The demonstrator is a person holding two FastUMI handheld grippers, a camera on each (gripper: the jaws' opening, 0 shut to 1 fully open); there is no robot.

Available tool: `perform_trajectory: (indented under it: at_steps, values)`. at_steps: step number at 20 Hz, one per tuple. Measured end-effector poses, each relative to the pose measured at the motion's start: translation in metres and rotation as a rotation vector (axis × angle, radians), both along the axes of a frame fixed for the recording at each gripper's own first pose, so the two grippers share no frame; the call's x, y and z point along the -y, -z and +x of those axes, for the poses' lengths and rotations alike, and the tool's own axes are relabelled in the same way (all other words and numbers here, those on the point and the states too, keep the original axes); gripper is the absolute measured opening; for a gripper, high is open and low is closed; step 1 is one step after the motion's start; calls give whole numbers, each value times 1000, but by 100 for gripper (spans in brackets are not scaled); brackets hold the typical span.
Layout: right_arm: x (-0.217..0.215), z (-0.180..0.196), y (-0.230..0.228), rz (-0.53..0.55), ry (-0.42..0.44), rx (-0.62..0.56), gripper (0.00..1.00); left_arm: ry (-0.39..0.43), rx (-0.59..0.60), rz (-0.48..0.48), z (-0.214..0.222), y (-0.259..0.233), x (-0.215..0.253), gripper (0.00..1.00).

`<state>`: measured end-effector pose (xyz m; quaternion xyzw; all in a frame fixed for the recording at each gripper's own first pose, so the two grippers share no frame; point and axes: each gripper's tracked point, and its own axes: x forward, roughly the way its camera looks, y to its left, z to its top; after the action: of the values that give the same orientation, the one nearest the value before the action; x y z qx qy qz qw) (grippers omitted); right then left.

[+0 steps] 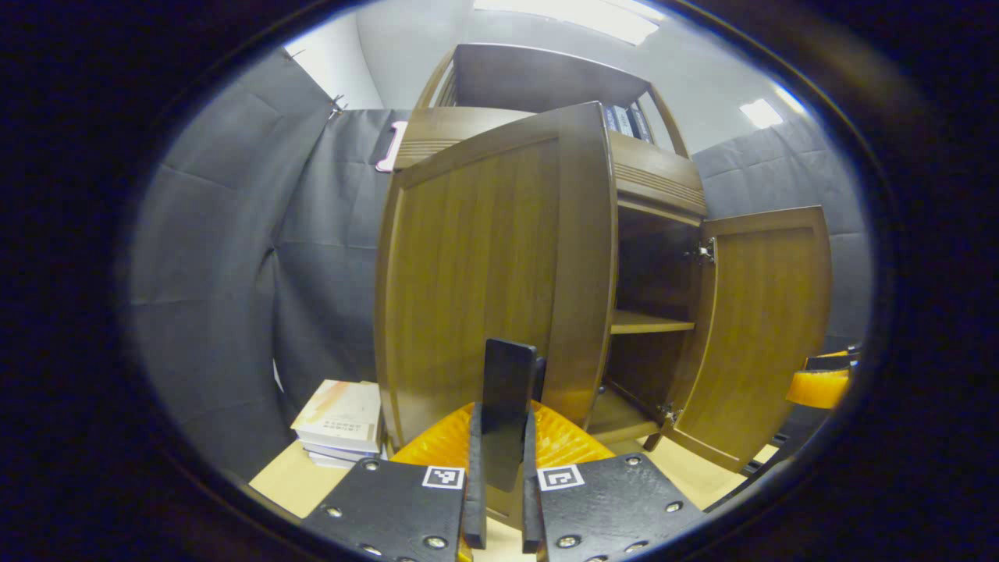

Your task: Open the right door of the double-door shoe cabinet with the right hand, and open the left door with the left hand.

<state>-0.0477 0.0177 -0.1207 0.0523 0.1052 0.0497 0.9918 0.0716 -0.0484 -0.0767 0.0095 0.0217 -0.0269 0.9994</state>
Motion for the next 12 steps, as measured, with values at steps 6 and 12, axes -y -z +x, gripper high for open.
perform_trajectory:
  at_steps: [6, 12]
  values:
    - [-15, 4, -6, 14, -50, 10, 96, 0, 26, -51, -36, -3, -55, 20]
    - [-17, 9, -11, 21, -51, -2, 96, 11, 44, 8, -67, -13, -113, 20]
